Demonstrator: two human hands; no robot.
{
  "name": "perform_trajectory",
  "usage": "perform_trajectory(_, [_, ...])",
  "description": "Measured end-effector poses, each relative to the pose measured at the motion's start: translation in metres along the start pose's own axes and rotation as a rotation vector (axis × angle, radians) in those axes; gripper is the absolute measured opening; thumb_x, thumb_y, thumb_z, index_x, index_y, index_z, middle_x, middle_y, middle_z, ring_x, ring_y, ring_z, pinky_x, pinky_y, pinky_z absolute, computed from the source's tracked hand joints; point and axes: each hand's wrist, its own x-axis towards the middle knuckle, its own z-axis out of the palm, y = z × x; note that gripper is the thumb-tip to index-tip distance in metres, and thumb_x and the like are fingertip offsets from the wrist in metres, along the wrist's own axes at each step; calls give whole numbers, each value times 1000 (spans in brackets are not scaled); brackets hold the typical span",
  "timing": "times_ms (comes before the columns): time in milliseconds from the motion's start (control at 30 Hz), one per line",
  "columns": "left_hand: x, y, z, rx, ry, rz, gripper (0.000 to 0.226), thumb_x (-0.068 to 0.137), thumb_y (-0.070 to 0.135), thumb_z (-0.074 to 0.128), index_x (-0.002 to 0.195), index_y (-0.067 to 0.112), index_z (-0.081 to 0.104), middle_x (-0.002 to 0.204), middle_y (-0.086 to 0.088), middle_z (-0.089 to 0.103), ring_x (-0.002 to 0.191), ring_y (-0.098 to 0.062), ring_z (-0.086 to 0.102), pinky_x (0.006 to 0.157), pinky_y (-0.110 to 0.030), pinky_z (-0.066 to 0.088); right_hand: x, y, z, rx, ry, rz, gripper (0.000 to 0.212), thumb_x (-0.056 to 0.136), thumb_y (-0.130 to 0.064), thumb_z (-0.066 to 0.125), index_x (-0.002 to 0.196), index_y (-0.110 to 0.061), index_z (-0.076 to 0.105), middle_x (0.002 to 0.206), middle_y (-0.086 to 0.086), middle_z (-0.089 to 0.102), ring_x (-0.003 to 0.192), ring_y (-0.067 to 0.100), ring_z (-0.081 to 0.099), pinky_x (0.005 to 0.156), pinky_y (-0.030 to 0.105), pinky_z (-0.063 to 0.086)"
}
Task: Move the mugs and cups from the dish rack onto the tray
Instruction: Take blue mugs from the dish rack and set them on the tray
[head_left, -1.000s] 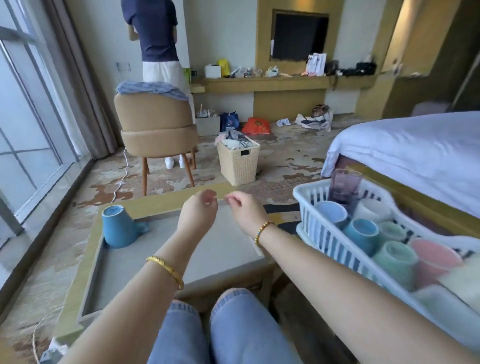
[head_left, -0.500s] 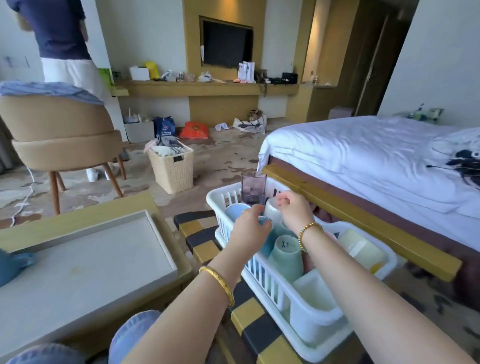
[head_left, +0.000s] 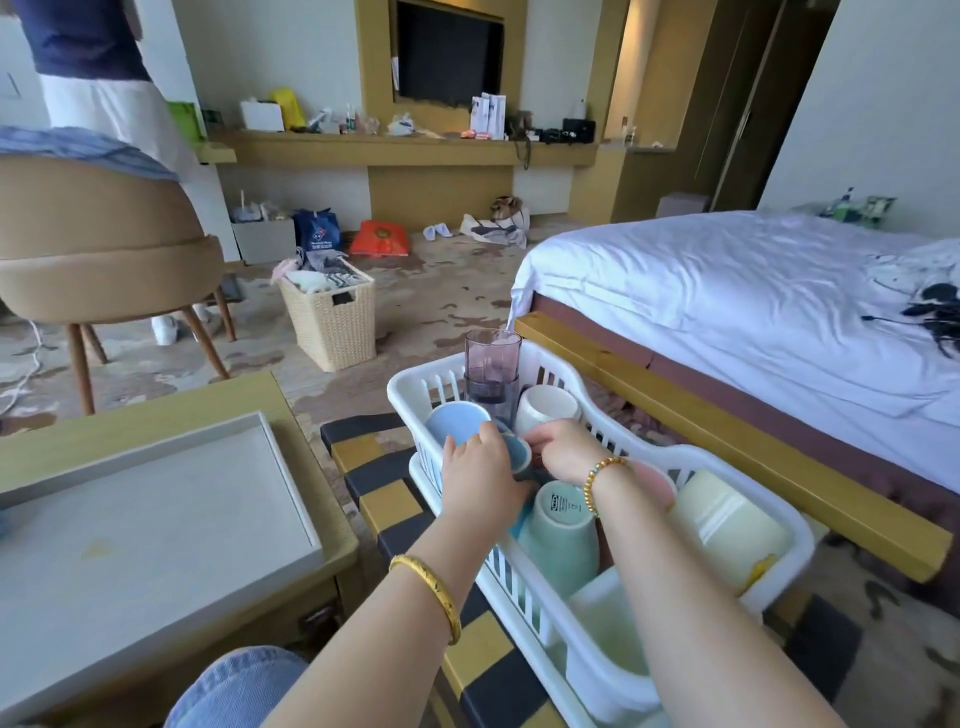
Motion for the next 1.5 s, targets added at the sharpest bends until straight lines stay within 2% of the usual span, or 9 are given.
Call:
perform_trajectory(133, [0,-2,-1,-95,13,-39,59,75,47,67,112,9,42,104,-7,65,105,-25,59,115,-36,8,2,4,0,93,13,53,35,86,3,42,83,-18,70,103,16,71,102,34,64,95,47,50])
perform_trajectory(367, [-3,-3,-8,-340,123,-135,51,76,49,68,105,14,46,85,5,55,90,-21,50,111,-41,22,9,3,5,270,97,26,33,91,1,40,116,-2,61,94,11,68,94,26,62,90,37,49])
perform_trajectory(500, [-4,0,-12,-559,179,-255,51,80,45,65,117,14,48,90,9,49,84,-14,31,110,-50,25,6,1,2,333,189,-14,35,91,1,37,120,-3,58,111,16,67,102,27,64,99,43,48])
perform_trajectory(633, [-7,0,-14,-662,200,-276,52,81,43,64,122,16,47,83,12,47,88,-16,35,110,-49,27,5,2,-1,353,282,-32,36,91,-2,35,116,-5,61,113,15,67,108,29,61,100,46,47])
perform_trajectory(767, [-4,-6,-22,-751,184,-275,59,80,46,65,129,19,44,107,4,59,116,-21,49,102,-36,40,3,1,0,356,277,-23,35,93,-4,35,117,-7,61,117,13,65,114,28,57,103,45,44])
perform_trajectory(1033, [0,-9,-44,-1009,196,-207,54,83,45,62,129,31,37,111,5,52,88,-4,54,72,-23,45,0,-1,2,273,268,-95,34,98,-20,37,127,-19,54,131,4,56,117,24,54,100,36,42])
perform_trajectory(1300, [5,-22,-56,-1245,81,-154,58,85,39,62,133,32,31,125,-7,49,103,-15,57,87,-29,50,6,-3,2,490,188,-105,35,99,-24,37,127,-11,55,122,5,59,108,23,54,96,39,45])
perform_trajectory(1400, [6,-22,-54,-1282,-15,-159,56,85,42,60,133,34,31,130,-7,44,111,-18,55,101,-38,45,5,-2,-3,879,134,-34,27,96,-11,45,111,5,60,87,12,64,79,23,57,71,33,48])
perform_trajectory(1500, [6,-16,-49,-1258,-38,-201,61,87,48,55,139,29,28,126,-5,45,106,-14,56,98,-34,44,0,0,-8,938,162,8,18,95,-8,48,95,-1,65,76,10,60,67,19,55,53,23,50])
